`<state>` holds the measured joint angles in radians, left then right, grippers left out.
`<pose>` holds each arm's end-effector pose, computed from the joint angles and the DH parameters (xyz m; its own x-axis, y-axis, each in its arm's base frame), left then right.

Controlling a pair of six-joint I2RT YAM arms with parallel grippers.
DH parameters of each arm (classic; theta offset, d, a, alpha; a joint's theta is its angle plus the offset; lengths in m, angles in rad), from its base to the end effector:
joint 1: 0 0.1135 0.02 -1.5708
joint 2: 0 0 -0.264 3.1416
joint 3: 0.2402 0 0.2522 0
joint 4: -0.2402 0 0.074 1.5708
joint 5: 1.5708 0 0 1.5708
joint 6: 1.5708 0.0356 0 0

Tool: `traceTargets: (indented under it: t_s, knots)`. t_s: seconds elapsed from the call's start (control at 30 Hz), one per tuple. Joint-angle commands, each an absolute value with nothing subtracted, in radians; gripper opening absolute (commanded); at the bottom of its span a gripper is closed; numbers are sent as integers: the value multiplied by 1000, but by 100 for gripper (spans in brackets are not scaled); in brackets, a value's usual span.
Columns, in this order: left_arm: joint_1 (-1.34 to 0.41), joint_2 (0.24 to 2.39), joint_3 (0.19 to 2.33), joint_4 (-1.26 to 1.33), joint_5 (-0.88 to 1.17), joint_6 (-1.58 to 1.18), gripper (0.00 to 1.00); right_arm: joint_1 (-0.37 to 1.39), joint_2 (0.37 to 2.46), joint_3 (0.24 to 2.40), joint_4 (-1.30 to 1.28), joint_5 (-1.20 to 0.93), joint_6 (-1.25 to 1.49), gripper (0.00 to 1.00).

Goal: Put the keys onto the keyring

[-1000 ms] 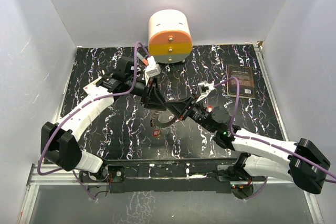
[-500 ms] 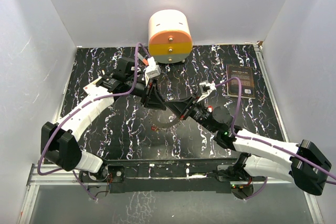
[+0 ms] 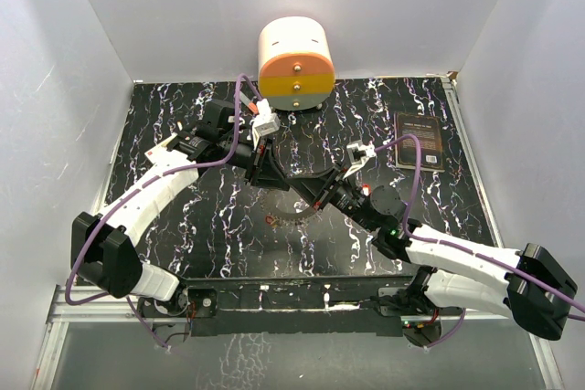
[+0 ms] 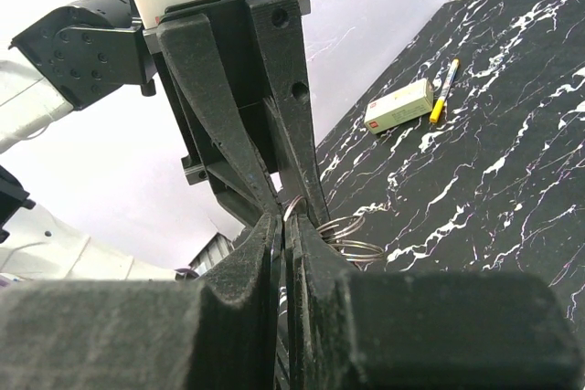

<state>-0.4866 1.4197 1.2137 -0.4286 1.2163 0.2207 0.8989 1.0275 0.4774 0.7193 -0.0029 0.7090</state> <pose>0.2512 -0.1707 0.3319 -0.3297 0.2604 -0.9075 0.9245 -0.1059 -0.3662 0.1442 0.1814 0.2810 -0.4312 0.5039 -0.7485 -0.6636 0.3850 0.6414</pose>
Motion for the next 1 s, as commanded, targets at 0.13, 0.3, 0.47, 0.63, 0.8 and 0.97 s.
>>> traceTargets:
  t_s: [0.13, 0.3, 0.47, 0.63, 0.8, 0.97]
  knots:
    - [-500, 1396, 1255, -458, 1303, 236, 4, 900, 1011, 499, 845, 15, 714, 8]
    - [-499, 1397, 1262, -462, 1310, 239, 0, 900, 1009, 492, 845, 18, 715, 8]
    - [-500, 1395, 1264, -468, 1304, 246, 0, 900, 998, 484, 836, 30, 712, 8]
    - [-500, 1388, 1265, -491, 1255, 270, 0, 900, 933, 470, 762, 80, 686, 30]
    - [-500, 1381, 1270, -520, 1156, 303, 0, 900, 835, 478, 629, 175, 643, 46]
    - [-500, 1376, 1269, -538, 1121, 320, 0, 900, 746, 507, 459, 292, 606, 48]
